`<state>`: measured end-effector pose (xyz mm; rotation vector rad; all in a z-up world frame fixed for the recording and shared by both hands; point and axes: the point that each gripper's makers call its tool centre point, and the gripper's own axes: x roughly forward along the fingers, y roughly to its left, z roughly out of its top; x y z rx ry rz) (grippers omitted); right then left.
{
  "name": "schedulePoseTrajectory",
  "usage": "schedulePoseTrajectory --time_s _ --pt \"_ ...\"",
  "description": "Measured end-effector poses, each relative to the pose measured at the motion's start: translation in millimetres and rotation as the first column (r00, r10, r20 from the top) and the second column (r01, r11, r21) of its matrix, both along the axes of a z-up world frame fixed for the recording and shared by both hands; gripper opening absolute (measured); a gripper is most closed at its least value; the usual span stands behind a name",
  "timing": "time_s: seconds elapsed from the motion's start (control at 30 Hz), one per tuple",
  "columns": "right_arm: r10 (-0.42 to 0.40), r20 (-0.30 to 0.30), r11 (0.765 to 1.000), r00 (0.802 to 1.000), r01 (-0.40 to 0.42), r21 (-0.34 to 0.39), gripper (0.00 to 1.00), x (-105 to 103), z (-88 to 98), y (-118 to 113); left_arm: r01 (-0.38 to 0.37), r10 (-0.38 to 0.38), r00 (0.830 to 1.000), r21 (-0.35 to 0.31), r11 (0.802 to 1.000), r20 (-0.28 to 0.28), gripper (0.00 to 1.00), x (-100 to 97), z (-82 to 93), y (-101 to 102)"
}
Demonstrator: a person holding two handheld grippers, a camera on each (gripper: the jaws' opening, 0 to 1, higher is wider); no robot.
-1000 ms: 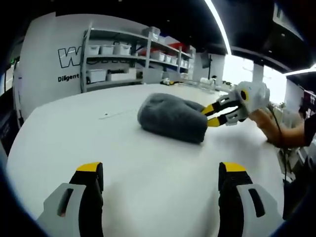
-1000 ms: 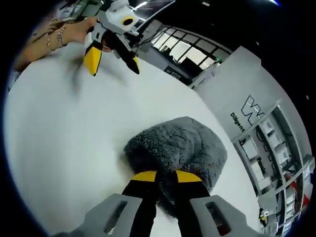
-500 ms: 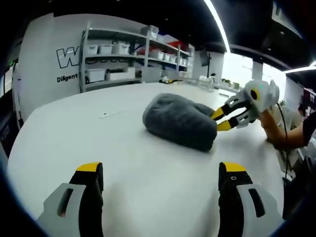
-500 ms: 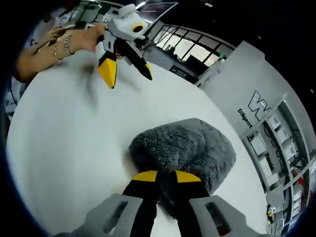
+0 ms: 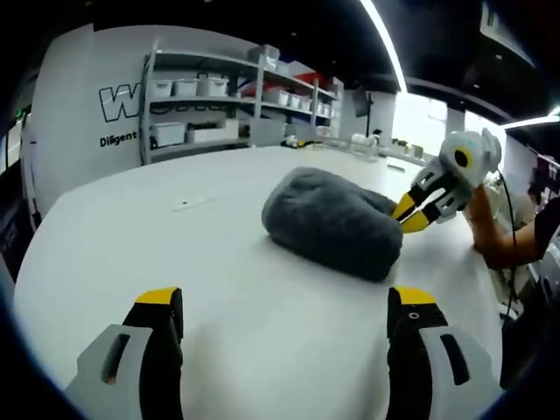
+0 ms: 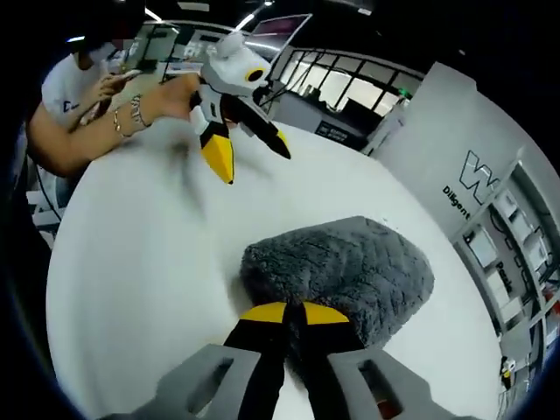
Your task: Open the folded towel by lifting each exposed corner and separating the folded layers until the towel lies flat within the target outline without major curled edges
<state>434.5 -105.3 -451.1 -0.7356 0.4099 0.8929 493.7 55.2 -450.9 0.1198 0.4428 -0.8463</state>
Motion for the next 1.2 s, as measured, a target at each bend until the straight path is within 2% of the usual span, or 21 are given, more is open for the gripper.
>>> schedulePoseTrajectory --time_s 0.4,0.53,0.67,0.8,0.9,0.93,1.07,1.1,1.2 --pt "0.058 -0.061 0.997 0.996 -0.055 0.049 0.00 -17.1 1.5 9.0 -0.001 0.001 1.000 0.003 1.000 -0.004 0.95 0.0 -1.5 0.8" --pt "0.060 -0.057 0.997 0.997 -0.057 0.054 0.00 -16.7 1.6 9.1 0.001 -0.001 1.000 0.006 1.000 -0.009 0.95 -0.3 -2.9 0.4" --pt "0.072 -0.054 0.992 0.996 -0.066 0.108 0.00 -17.1 10.0 7.8 0.004 -0.004 1.000 0.012 1.000 -0.008 0.95 -0.4 -2.9 1.1" --pt "0.088 -0.039 0.988 0.995 -0.083 0.127 0.02 -16.5 13.6 5.6 0.004 -0.004 1.000 0.013 1.000 -0.008 0.95 -1.1 -3.0 0.8" --pt "0.161 0.028 0.974 0.987 -0.163 0.157 0.02 -19.8 24.7 9.3 0.007 -0.006 1.000 0.016 1.000 -0.011 0.95 -2.2 -3.7 0.2" --pt "0.154 0.018 0.975 0.988 -0.154 0.157 0.03 -21.1 24.9 6.2 0.007 -0.007 1.000 0.017 1.000 -0.011 0.95 -2.6 -3.9 0.0" --pt "0.184 0.036 0.965 0.982 -0.188 0.183 0.16 -25.0 32.5 4.2 0.010 -0.010 1.000 0.020 1.000 -0.011 0.95 -2.6 -3.9 -0.2" --pt "0.208 0.057 0.957 0.977 -0.215 0.197 0.19 -27.1 37.6 5.0 0.008 -0.008 1.000 0.020 1.000 -0.013 0.95 -2.2 -4.2 -0.1" --pt "0.208 0.093 0.946 0.974 -0.225 0.234 0.28 -27.0 49.3 2.6 0.015 -0.015 1.000 0.023 1.000 -0.021 0.95 -2.7 -7.2 -2.8"
